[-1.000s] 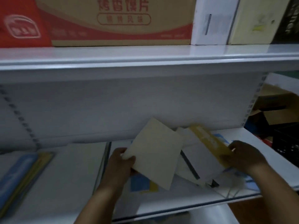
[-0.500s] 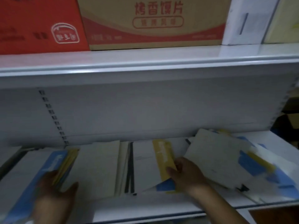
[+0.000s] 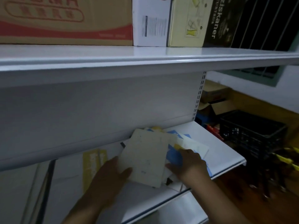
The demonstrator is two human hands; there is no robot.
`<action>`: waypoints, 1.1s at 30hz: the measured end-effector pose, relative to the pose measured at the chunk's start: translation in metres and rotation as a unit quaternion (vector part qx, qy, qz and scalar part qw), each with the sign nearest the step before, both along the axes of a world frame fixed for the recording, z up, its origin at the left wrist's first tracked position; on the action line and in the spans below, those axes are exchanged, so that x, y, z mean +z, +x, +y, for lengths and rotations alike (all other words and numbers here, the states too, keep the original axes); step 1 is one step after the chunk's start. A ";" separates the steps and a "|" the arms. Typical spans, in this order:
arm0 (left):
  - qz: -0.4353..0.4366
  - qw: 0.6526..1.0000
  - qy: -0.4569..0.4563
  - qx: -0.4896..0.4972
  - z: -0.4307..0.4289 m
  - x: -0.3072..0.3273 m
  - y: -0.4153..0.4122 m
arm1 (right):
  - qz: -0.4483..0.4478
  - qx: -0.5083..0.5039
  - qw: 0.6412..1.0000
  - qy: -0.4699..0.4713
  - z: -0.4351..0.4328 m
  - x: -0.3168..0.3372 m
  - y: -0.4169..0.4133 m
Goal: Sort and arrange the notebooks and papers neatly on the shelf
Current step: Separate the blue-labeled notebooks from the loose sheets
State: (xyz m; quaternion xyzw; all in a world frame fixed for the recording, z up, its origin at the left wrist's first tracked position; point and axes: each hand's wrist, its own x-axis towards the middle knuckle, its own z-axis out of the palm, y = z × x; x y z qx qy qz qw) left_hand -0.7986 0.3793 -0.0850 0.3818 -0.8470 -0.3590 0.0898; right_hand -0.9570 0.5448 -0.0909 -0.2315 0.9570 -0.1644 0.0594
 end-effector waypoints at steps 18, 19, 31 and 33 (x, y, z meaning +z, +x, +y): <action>0.265 0.886 0.299 0.235 -0.056 0.043 0.157 | -0.388 0.077 0.837 -0.379 -0.061 0.055 0.089; 0.276 0.878 0.275 0.277 -0.063 0.043 0.176 | -0.405 0.083 0.831 -0.371 -0.075 0.048 0.102; 0.006 0.952 -0.123 0.282 -0.063 0.039 0.199 | -0.132 0.146 0.977 -0.085 -0.083 0.029 0.111; 0.051 0.979 -0.047 0.189 -0.047 0.039 0.159 | -0.098 0.093 0.976 -0.169 -0.064 0.030 0.082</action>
